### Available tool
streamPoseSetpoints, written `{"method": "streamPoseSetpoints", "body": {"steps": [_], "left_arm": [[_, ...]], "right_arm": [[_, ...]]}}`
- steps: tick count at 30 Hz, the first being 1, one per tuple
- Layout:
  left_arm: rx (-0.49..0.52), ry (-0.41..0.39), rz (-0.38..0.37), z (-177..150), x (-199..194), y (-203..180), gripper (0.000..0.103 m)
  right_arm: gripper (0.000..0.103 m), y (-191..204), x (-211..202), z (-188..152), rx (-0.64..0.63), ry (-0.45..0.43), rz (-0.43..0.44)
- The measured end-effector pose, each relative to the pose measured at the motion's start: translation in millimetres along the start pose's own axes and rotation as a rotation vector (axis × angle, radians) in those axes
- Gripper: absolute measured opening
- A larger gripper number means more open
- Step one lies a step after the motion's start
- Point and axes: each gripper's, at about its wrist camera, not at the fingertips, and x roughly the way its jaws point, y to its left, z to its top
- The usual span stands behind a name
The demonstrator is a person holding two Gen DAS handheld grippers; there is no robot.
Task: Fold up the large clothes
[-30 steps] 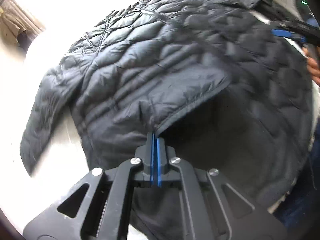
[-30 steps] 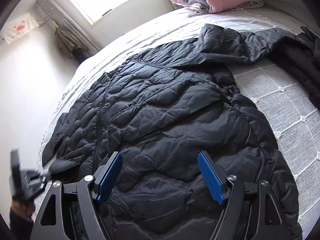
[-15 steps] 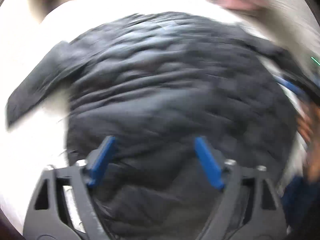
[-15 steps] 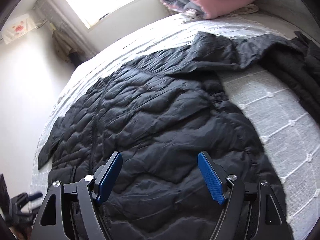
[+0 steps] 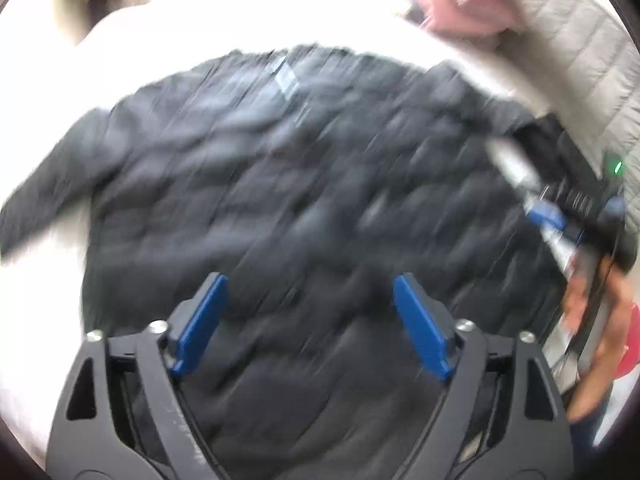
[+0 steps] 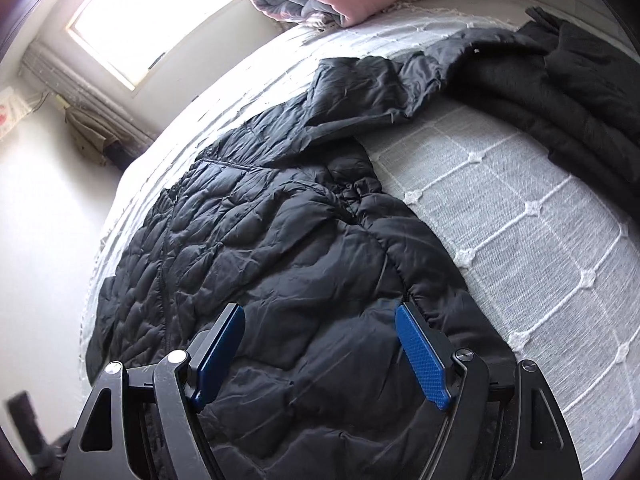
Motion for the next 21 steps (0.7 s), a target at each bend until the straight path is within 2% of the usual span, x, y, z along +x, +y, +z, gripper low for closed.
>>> {"method": "streamPoseSetpoints", "body": {"steps": [1, 2, 4, 5, 7, 10, 12, 13, 16, 21], "left_arm": [[0.016, -0.007, 0.017, 10.8, 10.2, -6.8, 0.103], [0.024, 0.007, 0.066, 26.4, 30.9, -15.0, 0.103], [0.018, 0.062, 0.091, 44.0, 67.1, -23.0, 0.103], [0.009, 0.091, 0.057, 52.3, 83.6, -26.3, 0.103], [-0.029, 0.185, -0.057, 71.5, 126.1, -31.2, 0.103], [-0.137, 0.233, -0.086, 87.1, 157.2, -24.3, 0.102], [-0.201, 0.232, -0.153, 89.2, 166.8, -20.3, 0.102], [-0.197, 0.221, -0.175, 89.1, 167.3, -23.7, 0.102], [-0.092, 0.173, -0.217, 84.6, 160.7, -43.2, 0.102], [-0.016, 0.09, -0.34, 72.5, 136.1, -65.9, 0.096]], "right_arm": [[0.079, 0.1, 1.3, -0.5, 0.005, 0.005, 0.005], [0.079, 0.5, 2.5, -1.2, 0.007, 0.009, 0.009], [0.079, -0.4, 5.4, -2.2, 0.01, 0.021, 0.022], [0.079, -2.5, 6.4, -2.0, 0.019, 0.027, 0.033], [0.079, -7.3, 6.9, -1.5, 0.044, 0.033, 0.054], [0.079, -19.1, 5.3, 1.2, 0.1, 0.037, 0.095], [0.079, -26.4, 3.0, 2.6, 0.14, 0.035, 0.123], [0.079, -29.7, 1.8, 3.0, 0.159, 0.033, 0.139], [0.079, -36.3, -0.2, 4.0, 0.197, 0.035, 0.182], [0.079, -43.9, -7.0, 5.5, 0.237, 0.005, 0.213]]}}
